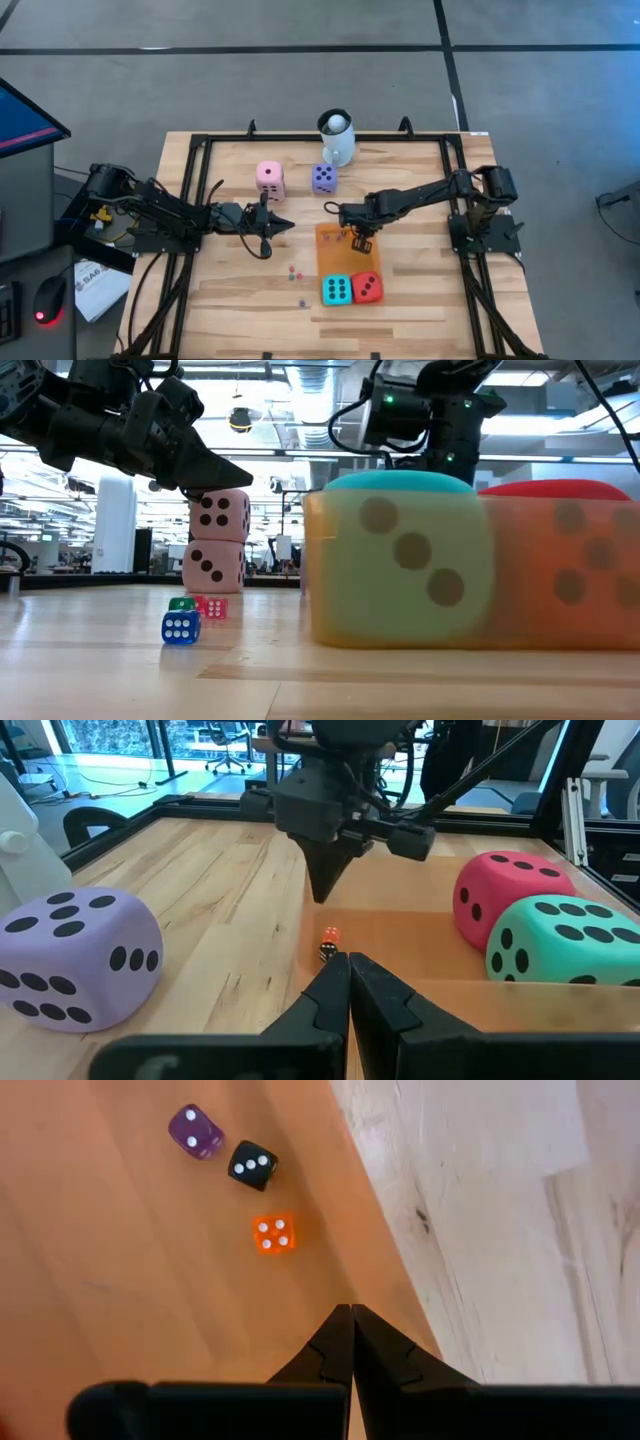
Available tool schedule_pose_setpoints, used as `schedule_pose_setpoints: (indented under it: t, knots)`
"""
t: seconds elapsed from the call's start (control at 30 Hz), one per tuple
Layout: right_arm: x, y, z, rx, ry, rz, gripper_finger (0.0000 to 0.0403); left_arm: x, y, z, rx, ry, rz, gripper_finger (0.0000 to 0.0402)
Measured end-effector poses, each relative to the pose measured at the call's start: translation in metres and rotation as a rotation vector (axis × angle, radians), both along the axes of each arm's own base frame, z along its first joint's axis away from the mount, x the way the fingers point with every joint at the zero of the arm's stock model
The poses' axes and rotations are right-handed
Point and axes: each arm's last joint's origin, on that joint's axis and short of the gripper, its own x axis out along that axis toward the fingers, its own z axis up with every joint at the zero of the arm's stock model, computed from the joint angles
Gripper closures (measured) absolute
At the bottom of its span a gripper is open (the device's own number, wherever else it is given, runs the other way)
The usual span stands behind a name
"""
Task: Pick & Place Dice
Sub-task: Adjust the orange bin on the table, then put the top large pink dice into the orange bin
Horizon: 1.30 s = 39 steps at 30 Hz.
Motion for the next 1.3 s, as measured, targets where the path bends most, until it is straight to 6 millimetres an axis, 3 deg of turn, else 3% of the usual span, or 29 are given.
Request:
schedule_pose_setpoints:
  t: [0.93,1.1,1.3]
  knots:
    - [-0.008,-0.003,0.001,-0.023,0.063,-0.078,0.0403,0.0,0.0,0.0,0.0,0.0,0.0,0.0401]
    - [-0.01,-0.002,0.021,-0.024,-0.026,-0.036,0.0403,0.0,0.0,0.0,0.0,-0.001,0.0,0.0402]
    - [-0.02,-0.003,0.063,-0.044,-0.199,0.056,0.0403,0.0,0.0,0.0,0.0,-0.001,0.0,0.0402]
